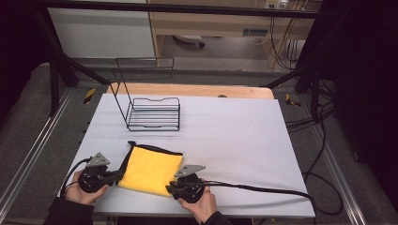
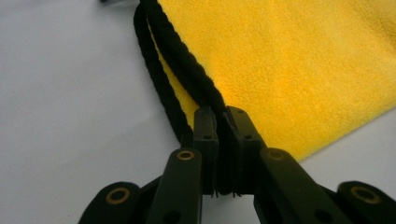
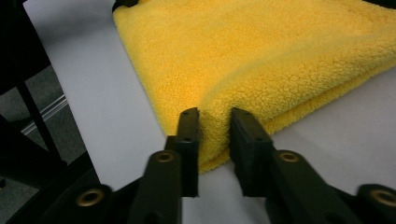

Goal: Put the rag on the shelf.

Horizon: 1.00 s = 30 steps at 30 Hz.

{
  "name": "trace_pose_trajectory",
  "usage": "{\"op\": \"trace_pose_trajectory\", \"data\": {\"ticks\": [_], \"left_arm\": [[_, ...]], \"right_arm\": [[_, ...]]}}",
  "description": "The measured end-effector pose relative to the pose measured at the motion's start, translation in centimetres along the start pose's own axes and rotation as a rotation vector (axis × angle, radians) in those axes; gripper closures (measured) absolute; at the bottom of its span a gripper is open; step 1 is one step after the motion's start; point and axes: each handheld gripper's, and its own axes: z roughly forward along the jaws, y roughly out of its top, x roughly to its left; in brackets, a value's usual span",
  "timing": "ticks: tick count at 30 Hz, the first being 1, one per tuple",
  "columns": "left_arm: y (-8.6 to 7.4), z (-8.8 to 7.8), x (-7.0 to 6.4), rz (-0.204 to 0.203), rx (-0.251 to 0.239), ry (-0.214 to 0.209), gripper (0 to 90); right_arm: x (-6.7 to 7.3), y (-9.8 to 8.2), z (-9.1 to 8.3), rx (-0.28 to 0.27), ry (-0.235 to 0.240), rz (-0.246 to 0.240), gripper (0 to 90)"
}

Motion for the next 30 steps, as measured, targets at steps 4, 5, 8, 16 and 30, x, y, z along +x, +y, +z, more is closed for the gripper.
{"op": "trace_pose_trajectory", "data": {"ticks": [4, 5, 8, 16, 30], "left_arm": [[0.0, -0.1, 0.0, -0.025, -0.007, -0.006, 83.1], [0.0, -0.1, -0.1, -0.031, -0.007, -0.012, 83.1], [0.0, -0.2, -0.4, -0.034, -0.014, -0.031, 83.0], [0.7, -0.1, -3.5, 0.055, -0.018, -0.111, 76.2], [6.0, 1.0, -1.5, 0.094, -0.11, 0.031, 39.1]], "right_arm": [[-0.3, 0.3, -0.1, 0.019, 0.018, 0.002, 87.3], [-0.3, 0.3, -0.2, 0.023, 0.02, 0.003, 87.7], [-0.7, 0.8, -0.8, 0.035, 0.018, -0.007, 88.4], [-3.5, 1.9, -3.5, 0.078, -0.041, -0.016, 88.5], [-5.5, 0.9, -4.5, 0.049, -0.169, -0.007, 61.3]]}}
